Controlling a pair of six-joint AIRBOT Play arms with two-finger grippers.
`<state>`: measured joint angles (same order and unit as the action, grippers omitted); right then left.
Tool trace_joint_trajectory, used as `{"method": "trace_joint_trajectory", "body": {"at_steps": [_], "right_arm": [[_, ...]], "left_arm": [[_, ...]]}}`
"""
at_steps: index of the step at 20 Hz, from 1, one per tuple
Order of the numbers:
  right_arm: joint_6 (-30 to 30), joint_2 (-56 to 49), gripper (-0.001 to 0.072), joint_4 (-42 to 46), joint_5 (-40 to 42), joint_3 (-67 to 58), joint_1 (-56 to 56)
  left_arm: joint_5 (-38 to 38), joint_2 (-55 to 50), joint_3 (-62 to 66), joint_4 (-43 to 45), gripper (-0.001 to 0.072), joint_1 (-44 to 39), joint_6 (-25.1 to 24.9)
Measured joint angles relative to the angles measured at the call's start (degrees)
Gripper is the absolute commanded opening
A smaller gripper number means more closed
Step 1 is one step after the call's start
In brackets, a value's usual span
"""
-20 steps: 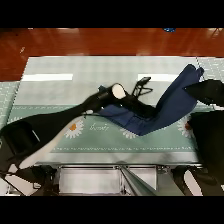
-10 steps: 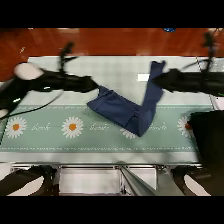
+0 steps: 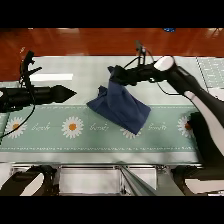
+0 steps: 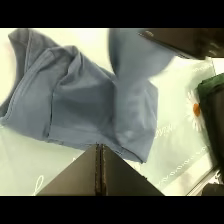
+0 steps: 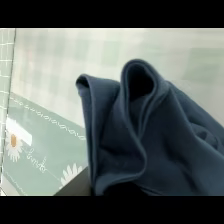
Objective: Fold the shirts.
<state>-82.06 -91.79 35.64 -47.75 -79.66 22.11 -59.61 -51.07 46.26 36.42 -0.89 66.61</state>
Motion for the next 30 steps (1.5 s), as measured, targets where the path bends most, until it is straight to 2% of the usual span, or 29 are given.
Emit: {"method": "trace_joint_trajectory", "body": {"at_steps": [3,5,9,12,14,17,19,21,23,26,30], "right_arm": [[-0.1,-4.8,0.0049,-1.9,0.4,-3.0,1.0],[-0.3,-6.6,0.0414,-2.7,0.0,-3.9,1.3],[-0.6,-7.7,0.0416,-3.3,-3.8,-4.6,1.2],[-1.0,-5.1,0.0416,0.0,-10.2,-4.7,-1.7],[-2.1,-0.4,0.0417,6.4,-15.7,-4.8,-5.3],[-5.6,10.6,0.0417,22.5,-22.5,-2.8,-12.0],[-8.9,19.8,0.0417,32.3,-23.5,3.5,-16.9],[-12.8,28.6,0.0416,37.8,-20.4,14.3,-21.6],[-16.2,35.2,0.0417,37.5,-15.0,27.0,-24.9],[-17.8,38.5,0.0416,29.0,-5.8,42.8,-26.5],[-9.9,33.4,0.0417,11.5,2.7,52.0,-23.0]], "left_arm": [[-0.3,0.4,-0.6,0.0,0.0018,0.3,-0.1],[-0.3,0.4,-0.8,0.0,0.0018,0.3,-0.2],[0.1,-0.2,-0.9,0.0,0.0018,0.4,-0.7],[2.3,-0.8,-0.2,0.0,0.0018,2.1,-1.1],[2.4,-0.6,0.9,0.0,0.0018,4.4,-1.3],[1.1,0.7,2.0,0.0,0.0018,8.4,-1.3],[0.4,1.7,2.4,0.0,0.0018,10.2,-1.4],[-0.4,2.4,2.5,0.0,0.0018,10.7,-1.4],[-0.9,2.8,2.1,0.0,0.0018,10.2,-1.5],[-1.3,3.0,0.7,0.0,0.0018,8.1,-1.5],[-1.2,3.1,-1.0,0.0,0.0018,5.0,-1.0]]}}
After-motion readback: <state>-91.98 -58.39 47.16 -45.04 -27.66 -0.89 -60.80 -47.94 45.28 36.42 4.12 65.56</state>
